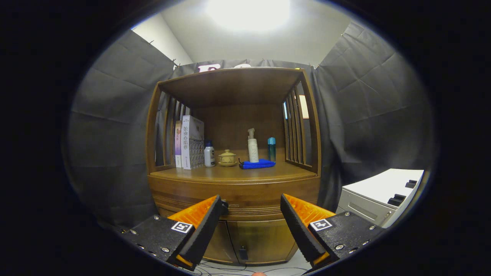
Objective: Pull open the drawer, take out the items inside it, and place them on the countertop above the cabinet.
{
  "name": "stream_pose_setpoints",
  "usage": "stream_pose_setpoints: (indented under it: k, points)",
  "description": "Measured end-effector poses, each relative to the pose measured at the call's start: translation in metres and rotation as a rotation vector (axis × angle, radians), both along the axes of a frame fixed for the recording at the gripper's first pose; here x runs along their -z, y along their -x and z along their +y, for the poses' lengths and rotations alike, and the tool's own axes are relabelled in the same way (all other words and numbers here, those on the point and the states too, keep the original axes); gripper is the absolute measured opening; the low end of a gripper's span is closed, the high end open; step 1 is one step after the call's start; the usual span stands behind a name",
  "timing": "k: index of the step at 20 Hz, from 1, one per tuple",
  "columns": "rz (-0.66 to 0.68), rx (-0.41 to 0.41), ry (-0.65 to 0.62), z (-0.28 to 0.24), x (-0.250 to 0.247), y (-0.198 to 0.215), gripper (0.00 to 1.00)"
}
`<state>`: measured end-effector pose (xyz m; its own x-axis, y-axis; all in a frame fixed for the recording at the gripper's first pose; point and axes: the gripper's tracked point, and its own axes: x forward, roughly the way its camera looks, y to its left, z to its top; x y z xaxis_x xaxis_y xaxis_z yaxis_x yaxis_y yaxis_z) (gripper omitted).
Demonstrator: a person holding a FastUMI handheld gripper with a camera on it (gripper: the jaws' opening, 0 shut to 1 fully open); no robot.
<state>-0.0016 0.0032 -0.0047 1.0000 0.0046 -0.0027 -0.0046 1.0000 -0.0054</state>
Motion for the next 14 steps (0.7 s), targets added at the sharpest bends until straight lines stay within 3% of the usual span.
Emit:
stream_pose_setpoints:
  k: [14]
  points:
    - [-0.008,-0.036,-0.04,0.019,-0.003,-0.021,0.95]
